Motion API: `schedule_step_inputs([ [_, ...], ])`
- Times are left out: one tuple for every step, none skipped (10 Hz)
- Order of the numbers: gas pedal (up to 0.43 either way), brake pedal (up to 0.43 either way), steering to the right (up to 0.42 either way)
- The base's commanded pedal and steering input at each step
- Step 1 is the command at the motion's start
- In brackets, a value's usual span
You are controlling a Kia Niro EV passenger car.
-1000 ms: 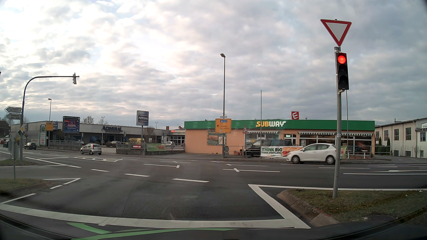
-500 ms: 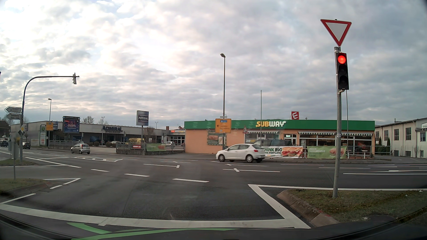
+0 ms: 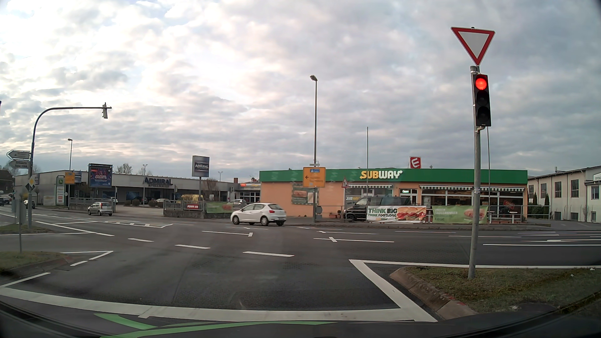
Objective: Follow the waypoints while adhering to traffic rules and regulations
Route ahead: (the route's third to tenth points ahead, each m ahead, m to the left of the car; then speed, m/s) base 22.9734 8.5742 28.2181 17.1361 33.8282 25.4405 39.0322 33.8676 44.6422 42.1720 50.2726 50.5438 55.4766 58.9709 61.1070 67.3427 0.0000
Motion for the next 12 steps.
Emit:
schedule_step_inputs([
  [0.0, 0.317, 0.037],
  [0.0, 0.323, 0.037],
  [0.0, 0.323, 0.037],
  [0.0, 0.317, 0.038],
  [0.0, 0.323, 0.038],
  [0.0, 0.323, 0.038],
  [0.0, 0.323, 0.038],
  [0.0, 0.323, 0.039],
  [0.0, 0.323, 0.039],
  [0.0, 0.323, 0.039],
  [0.0, 0.323, 0.039],
  [0.0, 0.323, 0.04],
])
